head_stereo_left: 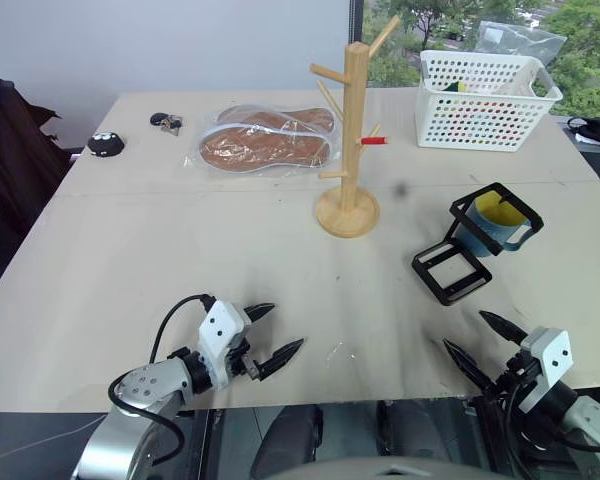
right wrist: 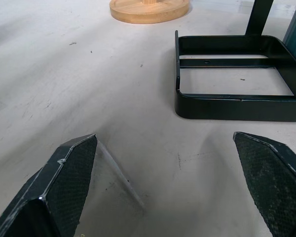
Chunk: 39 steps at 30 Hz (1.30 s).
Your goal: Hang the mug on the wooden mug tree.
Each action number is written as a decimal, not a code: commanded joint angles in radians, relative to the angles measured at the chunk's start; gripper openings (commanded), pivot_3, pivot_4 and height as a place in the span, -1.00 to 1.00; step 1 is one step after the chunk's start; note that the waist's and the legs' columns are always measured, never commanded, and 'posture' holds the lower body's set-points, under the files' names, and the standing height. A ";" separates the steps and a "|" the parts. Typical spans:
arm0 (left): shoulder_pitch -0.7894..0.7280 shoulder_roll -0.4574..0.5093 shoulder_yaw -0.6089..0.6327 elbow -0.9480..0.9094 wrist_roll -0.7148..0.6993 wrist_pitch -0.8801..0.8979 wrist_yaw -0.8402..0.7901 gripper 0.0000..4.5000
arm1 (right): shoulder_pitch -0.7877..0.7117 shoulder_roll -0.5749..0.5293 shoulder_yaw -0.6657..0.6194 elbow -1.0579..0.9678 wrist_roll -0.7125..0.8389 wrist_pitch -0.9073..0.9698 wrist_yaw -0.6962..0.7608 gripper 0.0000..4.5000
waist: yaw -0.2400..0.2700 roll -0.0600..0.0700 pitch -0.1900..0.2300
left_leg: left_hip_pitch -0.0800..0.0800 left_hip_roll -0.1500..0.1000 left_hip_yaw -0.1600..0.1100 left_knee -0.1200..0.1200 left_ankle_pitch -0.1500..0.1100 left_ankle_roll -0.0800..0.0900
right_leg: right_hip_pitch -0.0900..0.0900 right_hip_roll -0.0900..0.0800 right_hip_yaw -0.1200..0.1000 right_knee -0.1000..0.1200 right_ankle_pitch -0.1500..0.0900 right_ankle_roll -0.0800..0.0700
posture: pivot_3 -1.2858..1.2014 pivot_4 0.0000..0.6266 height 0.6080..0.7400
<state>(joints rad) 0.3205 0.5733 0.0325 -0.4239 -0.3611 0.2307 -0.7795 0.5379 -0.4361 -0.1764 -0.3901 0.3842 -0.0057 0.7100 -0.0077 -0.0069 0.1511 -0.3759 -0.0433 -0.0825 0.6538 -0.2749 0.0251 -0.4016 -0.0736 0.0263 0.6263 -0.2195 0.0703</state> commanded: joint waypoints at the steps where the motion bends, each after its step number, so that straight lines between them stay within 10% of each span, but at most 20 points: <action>1: 0.002 0.000 0.024 -0.040 -0.017 -0.009 0.006 1.00 | -0.002 -0.013 -0.031 -0.032 0.019 -0.008 0.004 0.98 | 0.000 0.000 0.000 | 0.000 0.000 0.000 0.000 0.000 0.000 | 0.000 0.000 0.000 0.000 0.000 0.000 | 0.03 -0.52 1.00; 24: -0.002 0.005 0.020 -0.034 -0.028 -0.014 -0.010 1.00 | -0.019 -0.020 -0.048 -0.066 0.036 0.013 -0.024 0.98 | 0.000 0.000 0.000 | 0.000 0.000 0.000 0.000 0.000 0.000 | 0.000 0.000 0.000 0.000 0.000 0.000 | 0.03 -0.52 1.00; 39: -0.289 0.122 -0.028 -0.116 -0.105 0.129 -0.127 1.00 | -0.355 -0.024 0.129 -0.107 -0.124 0.382 -0.260 0.98 | -0.002 -0.002 -0.001 | -0.002 -0.001 -0.001 0.001 0.002 -0.004 | -0.002 0.001 0.000 0.000 0.002 0.002 | 0.03 -0.52 1.00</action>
<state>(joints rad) 0.0416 0.6752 0.0023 -0.4951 -0.4410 0.3497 -0.8792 0.1990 -0.4518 -0.0536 -0.4794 0.2788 0.3408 0.4702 -0.0099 -0.0086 0.1505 -0.3790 -0.0439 -0.0833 0.6540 -0.2723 0.0207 -0.4045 -0.0725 0.0260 0.6264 -0.2177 0.0727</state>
